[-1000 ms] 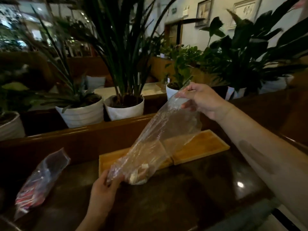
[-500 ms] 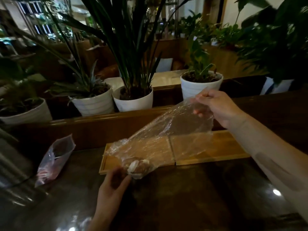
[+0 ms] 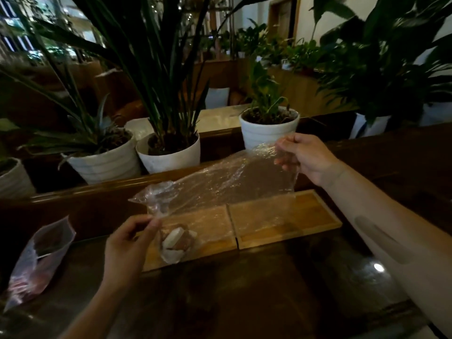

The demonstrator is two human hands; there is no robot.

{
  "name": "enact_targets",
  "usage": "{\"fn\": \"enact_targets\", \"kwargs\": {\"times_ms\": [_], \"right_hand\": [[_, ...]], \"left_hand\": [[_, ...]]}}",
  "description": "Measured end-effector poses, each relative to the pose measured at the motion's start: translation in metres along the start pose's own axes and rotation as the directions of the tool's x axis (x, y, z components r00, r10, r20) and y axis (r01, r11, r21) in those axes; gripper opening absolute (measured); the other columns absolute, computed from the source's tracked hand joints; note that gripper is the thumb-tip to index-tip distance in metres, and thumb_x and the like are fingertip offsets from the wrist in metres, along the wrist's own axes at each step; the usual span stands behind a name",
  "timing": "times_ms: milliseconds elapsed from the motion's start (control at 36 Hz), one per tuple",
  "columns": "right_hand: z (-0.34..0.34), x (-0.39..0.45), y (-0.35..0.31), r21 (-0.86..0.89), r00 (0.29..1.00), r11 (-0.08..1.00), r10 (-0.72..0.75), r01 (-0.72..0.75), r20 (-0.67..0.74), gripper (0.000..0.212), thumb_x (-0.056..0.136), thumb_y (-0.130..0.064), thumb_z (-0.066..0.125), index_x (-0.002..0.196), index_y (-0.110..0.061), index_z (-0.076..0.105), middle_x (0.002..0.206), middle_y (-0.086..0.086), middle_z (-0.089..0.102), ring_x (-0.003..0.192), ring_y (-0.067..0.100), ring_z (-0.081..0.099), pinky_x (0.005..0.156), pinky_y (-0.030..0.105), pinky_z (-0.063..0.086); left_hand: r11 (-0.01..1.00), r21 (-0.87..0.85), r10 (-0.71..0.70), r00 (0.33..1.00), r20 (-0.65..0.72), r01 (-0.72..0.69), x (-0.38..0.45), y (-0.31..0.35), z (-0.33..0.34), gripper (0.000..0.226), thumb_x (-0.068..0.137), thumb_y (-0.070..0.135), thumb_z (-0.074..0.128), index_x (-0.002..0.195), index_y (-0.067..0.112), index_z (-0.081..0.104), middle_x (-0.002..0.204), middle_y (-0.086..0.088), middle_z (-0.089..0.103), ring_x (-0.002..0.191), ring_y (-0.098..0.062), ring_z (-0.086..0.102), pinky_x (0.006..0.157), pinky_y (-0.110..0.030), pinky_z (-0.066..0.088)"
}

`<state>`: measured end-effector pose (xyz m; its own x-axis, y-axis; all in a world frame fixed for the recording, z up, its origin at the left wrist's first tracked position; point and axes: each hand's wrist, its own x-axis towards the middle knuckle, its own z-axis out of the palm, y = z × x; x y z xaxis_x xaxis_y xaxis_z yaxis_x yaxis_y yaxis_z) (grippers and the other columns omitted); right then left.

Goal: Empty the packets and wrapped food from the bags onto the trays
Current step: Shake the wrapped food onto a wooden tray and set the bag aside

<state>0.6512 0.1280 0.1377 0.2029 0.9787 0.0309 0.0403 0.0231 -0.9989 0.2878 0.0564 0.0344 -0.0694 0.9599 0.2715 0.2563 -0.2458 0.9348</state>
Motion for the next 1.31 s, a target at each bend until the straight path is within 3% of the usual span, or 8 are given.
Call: {"fn": "enact_targets", "kwargs": {"times_ms": [194,306,444,611,750,861,1000,1306], "right_hand": [[-0.020,0.014,0.025,0.167,0.981,0.974,0.170,-0.153,-0.090,0.015,0.089,-0.019,0.070,0.102,-0.012,0.071,0.086,0.002,0.074,0.061,0.008,0.070,0.052,0.023,0.054],[-0.026,0.018,0.043,0.275,0.962,0.936,0.255,-0.220,-0.099,0.014,0.090,-0.017,0.069,0.102,-0.013,0.070,0.088,0.002,0.075,0.076,0.012,0.069,0.058,0.025,0.056],[-0.029,0.023,0.058,0.304,0.942,0.913,0.318,-0.274,-0.106,0.017,0.092,-0.015,0.065,0.108,-0.012,0.070,0.101,0.004,0.074,0.087,0.016,0.068,0.065,0.029,0.053],[-0.030,0.030,0.064,0.330,0.924,0.891,0.365,-0.311,-0.113,0.017,0.094,-0.013,0.062,0.110,-0.009,0.069,0.098,0.005,0.071,0.084,0.016,0.064,0.073,0.030,0.049],[-0.032,0.032,0.069,0.334,0.914,0.884,0.386,-0.327,-0.126,0.006,0.094,-0.012,0.063,0.093,-0.014,0.069,0.096,0.005,0.071,0.087,0.017,0.063,0.073,0.031,0.049],[-0.034,0.036,0.073,0.353,0.913,0.876,0.391,-0.330,-0.116,0.006,0.094,-0.012,0.062,0.093,-0.015,0.068,0.098,0.004,0.071,0.087,0.016,0.063,0.071,0.030,0.049],[-0.036,0.043,0.078,0.389,0.901,0.847,0.425,-0.361,-0.089,0.008,0.096,-0.013,0.059,0.099,-0.015,0.066,0.099,0.003,0.071,0.089,0.017,0.063,0.068,0.031,0.049],[-0.037,0.041,0.091,0.426,0.864,0.798,0.499,-0.426,-0.071,0.007,0.097,-0.013,0.057,0.095,-0.015,0.064,0.095,0.002,0.069,0.085,0.016,0.062,0.062,0.029,0.047]], "left_hand": [[0.999,0.033,-0.032,0.999,0.026,0.031,0.048,0.038,0.005,0.016,0.073,0.037,0.071,0.088,0.033,0.073,0.094,0.009,0.074,0.083,-0.010,0.073,0.068,-0.032,0.059],[0.994,0.105,-0.036,0.996,0.087,0.027,0.073,0.064,0.010,0.022,0.064,0.044,0.068,0.084,0.037,0.072,0.089,0.016,0.073,0.078,-0.001,0.071,0.062,-0.024,0.056],[0.982,0.184,0.009,0.992,0.128,-0.032,0.100,0.080,0.015,0.008,0.080,0.031,0.070,0.084,0.037,0.073,0.089,0.013,0.074,0.080,-0.004,0.071,0.072,-0.029,0.055],[0.944,0.297,0.107,0.985,0.134,-0.143,0.128,0.101,0.024,0.012,0.082,0.033,0.071,0.077,0.043,0.073,0.080,0.018,0.073,0.069,0.000,0.069,0.057,-0.018,0.051],[0.925,0.313,0.169,0.971,0.169,-0.216,0.139,0.118,0.032,0.015,0.087,0.024,0.069,0.078,0.035,0.072,0.075,0.009,0.073,0.065,0.006,0.065,0.062,-0.020,0.050],[0.914,0.326,0.184,0.964,0.191,-0.240,0.145,0.130,0.041,0.007,0.089,0.022,0.067,0.086,0.025,0.073,0.085,0.002,0.071,0.078,-0.010,0.066,0.069,-0.026,0.050],[0.888,0.365,0.225,0.957,0.184,-0.279,0.156,0.140,0.048,0.014,0.087,0.026,0.071,0.077,0.036,0.070,0.077,0.009,0.069,0.061,0.003,0.061,0.055,-0.015,0.046],[0.856,0.405,0.251,0.943,0.219,-0.322,0.167,0.147,0.062,0.015,0.091,0.026,0.067,0.081,0.037,0.068,0.086,0.008,0.069,0.082,-0.009,0.064,0.071,-0.027,0.052]]}}
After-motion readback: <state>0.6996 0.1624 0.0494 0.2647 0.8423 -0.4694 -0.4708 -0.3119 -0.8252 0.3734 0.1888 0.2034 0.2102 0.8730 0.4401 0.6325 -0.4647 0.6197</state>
